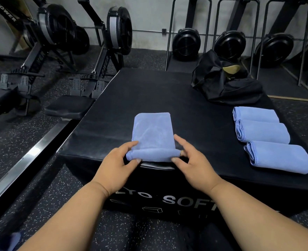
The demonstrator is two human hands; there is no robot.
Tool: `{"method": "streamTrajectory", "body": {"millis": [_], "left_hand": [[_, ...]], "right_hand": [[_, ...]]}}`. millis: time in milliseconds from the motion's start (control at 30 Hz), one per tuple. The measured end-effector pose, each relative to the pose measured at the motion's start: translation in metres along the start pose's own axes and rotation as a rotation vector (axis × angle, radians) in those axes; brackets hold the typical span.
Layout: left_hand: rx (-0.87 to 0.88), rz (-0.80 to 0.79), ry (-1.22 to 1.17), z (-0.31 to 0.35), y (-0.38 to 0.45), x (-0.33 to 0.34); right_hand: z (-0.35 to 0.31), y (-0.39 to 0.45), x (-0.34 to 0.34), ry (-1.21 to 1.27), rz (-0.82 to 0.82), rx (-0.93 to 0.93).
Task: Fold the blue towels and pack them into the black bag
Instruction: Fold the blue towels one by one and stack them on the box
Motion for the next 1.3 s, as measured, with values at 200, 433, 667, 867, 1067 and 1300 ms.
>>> {"method": "streamTrajectory", "body": {"millis": [200, 433, 667, 867, 1067, 1300], "left_hand": [[-0.156, 0.067, -0.176, 0.000, 0.014, 0.001], [-0.237, 0.078, -0.032, 0.008, 0.028, -0.001], [-0.213, 0.314, -0.035, 0.010, 0.024, -0.003], [0.186, 0.161, 0.216, 0.009, 0.021, -0.009], [0.194, -0.157, 0.367, -0.004, 0.018, -0.018], [0.169, -0.161, 0.346, 0.014, 0.041, -0.021]], "right_hand": [[-0.013, 0.019, 0.001, 0.141, 0.087, 0.152], [-0.006, 0.037, 0.010, 0.027, 0.124, 0.189], [-0.006, 0.036, 0.016, -0.045, 0.208, 0.062], [-0.016, 0.026, 0.015, -0.341, 0.207, -0.374], [-0.010, 0.014, 0.014, -0.467, -0.015, -0.371], [-0.010, 0.022, 0.015, -0.351, 0.027, -0.206]]}}
Point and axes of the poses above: each hand's wrist, its own y-axis towards the middle knuckle, its own x-axis out of the palm, z = x × y, the point moved 2 cm from there along y, towards the middle knuckle
